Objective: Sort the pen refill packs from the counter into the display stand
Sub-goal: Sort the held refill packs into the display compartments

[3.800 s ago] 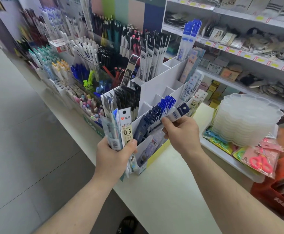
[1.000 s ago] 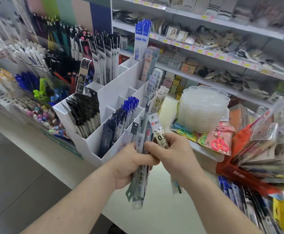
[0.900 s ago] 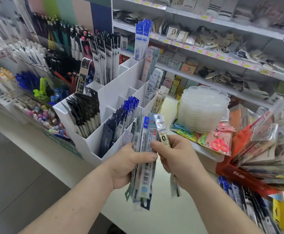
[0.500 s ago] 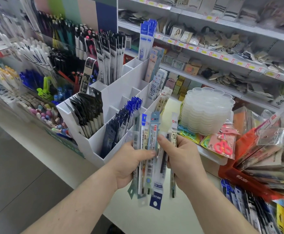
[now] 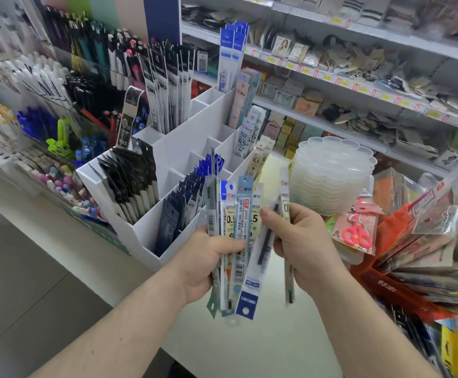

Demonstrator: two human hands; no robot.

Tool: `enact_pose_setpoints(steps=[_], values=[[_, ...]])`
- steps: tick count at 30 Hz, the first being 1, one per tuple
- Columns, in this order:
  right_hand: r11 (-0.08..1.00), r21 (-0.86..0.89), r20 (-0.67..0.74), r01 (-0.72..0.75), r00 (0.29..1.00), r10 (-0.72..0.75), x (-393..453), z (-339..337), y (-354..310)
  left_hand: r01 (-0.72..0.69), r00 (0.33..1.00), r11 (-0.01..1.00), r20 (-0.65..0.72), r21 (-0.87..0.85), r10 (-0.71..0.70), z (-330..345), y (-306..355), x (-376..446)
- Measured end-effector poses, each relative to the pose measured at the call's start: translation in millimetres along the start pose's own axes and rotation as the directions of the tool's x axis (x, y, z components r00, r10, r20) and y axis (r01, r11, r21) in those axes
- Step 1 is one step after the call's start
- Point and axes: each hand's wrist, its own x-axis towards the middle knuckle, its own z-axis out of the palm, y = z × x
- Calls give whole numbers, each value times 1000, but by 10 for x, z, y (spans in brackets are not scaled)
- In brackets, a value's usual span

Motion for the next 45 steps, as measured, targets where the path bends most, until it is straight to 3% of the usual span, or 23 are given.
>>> enact_pose_setpoints(steps=[7, 9, 12, 14, 17, 20, 26, 33, 36, 39, 45], values=[[991, -113, -80, 78, 993, -87, -52, 137, 118, -99, 995, 992, 35, 79, 96, 91, -51, 24], [990, -127, -110, 56, 991, -70, -44, 112, 124, -97, 995, 992, 32, 85, 95, 75, -37, 12], [998, 7, -178, -61, 982, 61, -7, 34, 89, -98, 995, 992, 42, 78, 95, 45, 3, -3], [990, -2, -116, -141, 983, 139, -20, 16, 54, -87, 995, 993, 49, 76, 84, 55, 14, -11], [982, -135, 58, -135, 988, 144, -96, 66, 11, -83, 996, 994, 24, 76, 81, 92, 7, 3], [977, -179, 40, -112, 992, 121, -71, 54, 54, -83, 995, 991, -42, 107, 88, 117, -1, 22], [977, -139, -95, -161, 984, 149, -63, 30, 147, -54, 993, 984, -91, 168, 70, 114, -30, 23], [977, 33, -53, -211, 976, 212, -124, 15, 127, -64, 990, 992, -114, 111, 77, 80, -22, 22], [985, 53, -175, -163, 970, 170, -113, -2, 138, -62, 991, 995, -117, 74, 70, 74, -8, 25], [996, -46, -267, -75, 962, 60, -77, -28, 147, -61, 994, 998, -89, 31, 64, 94, 12, 21], [986, -124, -150, 110, 980, -128, -104, -26, 59, 8, 1000, 998, 27, -62, -7, 93, 15, 42]])
